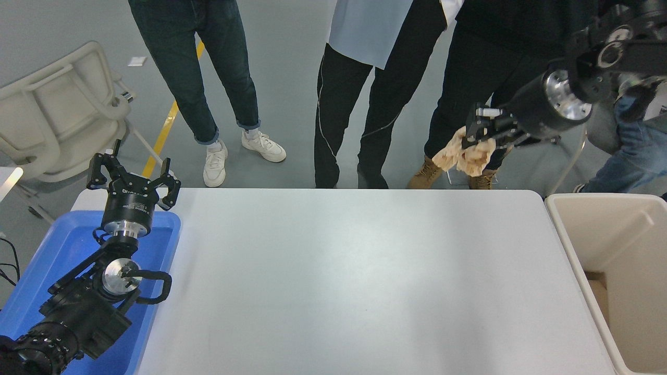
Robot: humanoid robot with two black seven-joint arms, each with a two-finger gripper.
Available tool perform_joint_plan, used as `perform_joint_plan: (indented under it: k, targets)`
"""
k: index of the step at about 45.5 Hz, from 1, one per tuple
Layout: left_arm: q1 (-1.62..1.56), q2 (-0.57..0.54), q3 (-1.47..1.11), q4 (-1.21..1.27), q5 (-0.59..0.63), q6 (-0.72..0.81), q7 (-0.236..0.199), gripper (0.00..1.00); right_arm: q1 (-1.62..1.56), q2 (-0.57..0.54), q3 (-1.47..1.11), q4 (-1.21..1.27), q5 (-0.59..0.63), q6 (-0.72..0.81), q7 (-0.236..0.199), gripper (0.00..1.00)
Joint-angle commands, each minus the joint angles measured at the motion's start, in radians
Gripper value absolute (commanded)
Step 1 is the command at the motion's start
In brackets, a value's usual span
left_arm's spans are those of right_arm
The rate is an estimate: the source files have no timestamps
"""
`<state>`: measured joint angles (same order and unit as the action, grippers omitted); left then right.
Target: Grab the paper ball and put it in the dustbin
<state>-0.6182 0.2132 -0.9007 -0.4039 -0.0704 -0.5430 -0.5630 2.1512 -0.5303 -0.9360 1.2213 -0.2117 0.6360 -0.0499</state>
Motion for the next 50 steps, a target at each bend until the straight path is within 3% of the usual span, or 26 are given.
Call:
perform_joint_plan:
  k: [1,21,41,50]
  targets:
    - [0.0,0.0,0.0,0.0,0.0,0.0,0.0,0.99,0.047,-0.034,-0.001,0.014,-0.012,0.027,-0.001,0.0]
    - [0.0,0.0,0.0,0.0,0.0,0.0,0.0,0.99,-0.036,-0.057,0.003,-0.038,-0.029,-0.022,-0.001,0.0]
    - [0.0,0.0,0.0,0.0,0.0,0.0,0.0,0.99,-0.756,-0.057,0.14,-0.716,-0.006,-0.412,-0.001,0.0]
    - [0.0,0.0,0.0,0.0,0.0,0.0,0.0,0.99,-1.036,-0.056,0.267,-0.85,0.035,-0.628,-0.001,0.0]
